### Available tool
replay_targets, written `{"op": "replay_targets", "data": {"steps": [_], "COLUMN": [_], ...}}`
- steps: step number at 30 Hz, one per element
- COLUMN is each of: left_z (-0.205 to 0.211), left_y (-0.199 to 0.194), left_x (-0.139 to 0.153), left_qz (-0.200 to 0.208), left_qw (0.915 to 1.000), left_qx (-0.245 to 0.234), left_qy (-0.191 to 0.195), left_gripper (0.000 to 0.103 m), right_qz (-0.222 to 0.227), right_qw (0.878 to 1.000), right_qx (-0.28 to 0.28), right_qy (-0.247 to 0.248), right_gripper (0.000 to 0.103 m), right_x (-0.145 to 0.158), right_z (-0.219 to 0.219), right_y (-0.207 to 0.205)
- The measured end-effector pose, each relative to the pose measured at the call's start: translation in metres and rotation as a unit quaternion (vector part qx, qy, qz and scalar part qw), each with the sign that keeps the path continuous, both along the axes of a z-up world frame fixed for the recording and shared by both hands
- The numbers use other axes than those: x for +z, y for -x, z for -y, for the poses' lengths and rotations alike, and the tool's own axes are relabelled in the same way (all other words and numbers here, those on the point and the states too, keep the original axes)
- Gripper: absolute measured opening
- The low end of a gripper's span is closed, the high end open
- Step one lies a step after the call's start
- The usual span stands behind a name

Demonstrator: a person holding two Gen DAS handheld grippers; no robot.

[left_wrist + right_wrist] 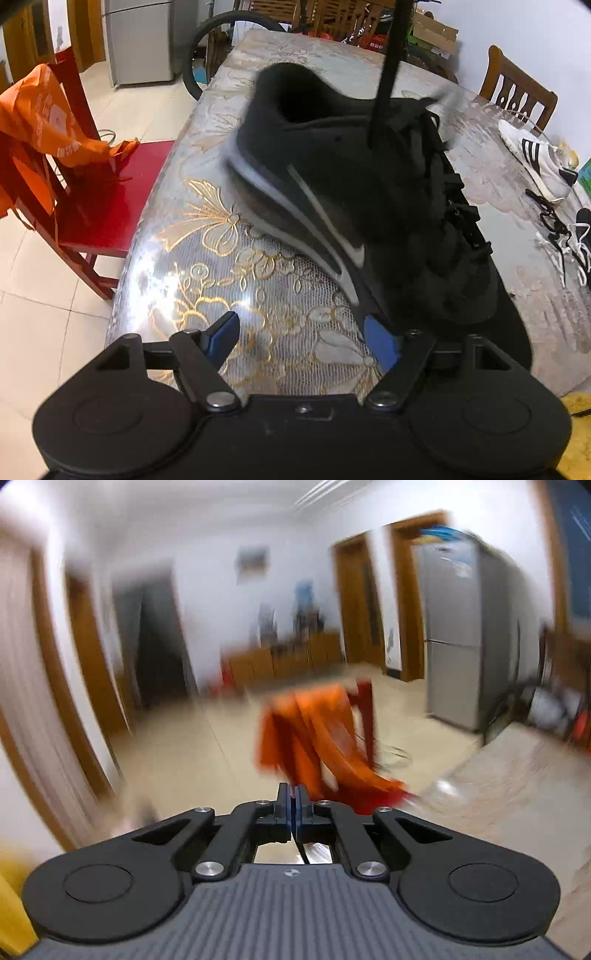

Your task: Lace up shoes with both hands

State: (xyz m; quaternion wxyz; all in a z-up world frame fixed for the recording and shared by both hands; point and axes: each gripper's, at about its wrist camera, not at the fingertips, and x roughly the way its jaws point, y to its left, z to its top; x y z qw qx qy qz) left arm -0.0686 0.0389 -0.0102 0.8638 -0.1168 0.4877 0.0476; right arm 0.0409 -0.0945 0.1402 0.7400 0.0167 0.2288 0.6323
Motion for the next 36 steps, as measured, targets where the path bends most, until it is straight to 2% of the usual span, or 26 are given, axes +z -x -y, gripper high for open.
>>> {"op": "replay_targets", "data": {"steps": [2, 4, 6, 7, 10, 11, 12, 13, 14, 16, 18, 19, 22, 24, 26, 28, 29, 30, 32, 35, 36], "left_z": [-0.001, -0.004, -0.007, -0.008, -0.008, -0.008, -0.008, -0.010, -0.011, -0.017, -0.025, -0.029, -0.043, -0.053, -0.059, -0.066, -0.069, -0.072, -0.071, -0.069, -0.069], "left_y": [-0.005, -0.009, -0.013, -0.015, -0.017, -0.015, -0.014, -0.011, -0.007, 0.001, 0.009, 0.013, 0.017, 0.016, -0.001, -0.017, -0.025, -0.033, -0.053, -0.069, -0.069], "left_x": [-0.002, -0.005, -0.008, -0.010, -0.010, -0.009, -0.008, -0.006, -0.004, 0.001, 0.007, 0.011, 0.027, 0.040, 0.047, 0.054, 0.058, 0.061, 0.057, 0.053, 0.053], "left_qz": [-0.002, -0.006, -0.012, -0.014, -0.015, -0.013, -0.012, -0.008, -0.004, -0.002, -0.002, -0.002, 0.004, 0.010, 0.018, 0.027, 0.031, 0.035, 0.034, 0.023, 0.021], "left_qw": [1.0000, 0.9999, 0.9997, 0.9995, 0.9994, 0.9993, 0.9993, 0.9992, 0.9991, 0.9988, 0.9985, 0.9984, 0.9980, 0.9976, 0.9963, 0.9942, 0.9929, 0.9914, 0.9842, 0.9806, 0.9815], "left_qx": [0.002, 0.008, 0.015, 0.018, 0.017, 0.017, 0.017, 0.020, 0.022, 0.029, 0.031, 0.030, 0.017, 0.004, -0.017, -0.039, -0.050, -0.061, -0.087, -0.114, -0.122], "left_qy": [-0.009, -0.014, -0.017, -0.019, -0.028, -0.029, -0.030, -0.033, -0.036, -0.040, -0.045, -0.048, -0.060, -0.069, -0.082, -0.096, -0.103, -0.111, -0.151, -0.157, -0.147], "left_gripper": [0.072, 0.072, 0.072, 0.072, 0.072, 0.072, 0.072, 0.072, 0.072, 0.072, 0.072, 0.072, 0.072, 0.073, 0.074, 0.077, 0.078, 0.078, 0.078, 0.078, 0.078], "right_qz": [-0.071, -0.114, -0.156, -0.152, -0.077, -0.052, -0.046, -0.040, -0.041, -0.080, -0.114, -0.138, -0.235, -0.316, -0.387, -0.438, -0.451, -0.451, -0.440, -0.457, -0.438], "right_qw": [0.995, 0.986, 0.964, 0.956, 0.957, 0.967, 0.978, 0.986, 0.992, 0.995, 0.987, 0.981, 0.951, 0.924, 0.897, 0.869, 0.858, 0.852, 0.842, 0.814, 0.811], "right_qx": [-0.005, -0.003, 0.022, 0.028, 0.014, 0.000, -0.013, -0.027, -0.039, -0.062, -0.098, -0.114, -0.142, -0.132, -0.128, -0.140, -0.153, -0.181, -0.250, -0.332, -0.367], "right_qy": [-0.066, -0.125, -0.215, -0.248, -0.279, -0.251, -0.205, -0.159, -0.109, 0.002, 0.052, 0.075, 0.143, 0.167, 0.170, 0.184, 0.192, 0.196, 0.184, 0.137, 0.124], "right_gripper": [0.002, 0.000, 0.000, 0.000, 0.000, 0.005, 0.013, 0.040, 0.061, 0.059, 0.059, 0.059, 0.053, 0.051, 0.050, 0.050, 0.047, 0.043, 0.039, 0.033, 0.033], "right_x": [0.018, 0.037, 0.059, 0.072, 0.108, 0.111, 0.106, 0.100, 0.091, 0.054, 0.014, -0.006, -0.061, -0.093, -0.120, -0.146, -0.155, -0.158, -0.162, -0.170, -0.168], "right_z": [0.014, 0.026, 0.039, 0.042, 0.050, 0.048, 0.043, 0.038, 0.034, 0.027, 0.035, 0.038, 0.047, 0.051, 0.050, 0.042, 0.037, 0.035, 0.039, 0.049, 0.053], "right_y": [-0.013, -0.021, -0.027, -0.024, -0.017, -0.015, -0.013, -0.012, -0.010, -0.006, 0.004, 0.008, 0.020, 0.032, 0.042, 0.052, 0.057, 0.060, 0.059, 0.053, 0.049]}}
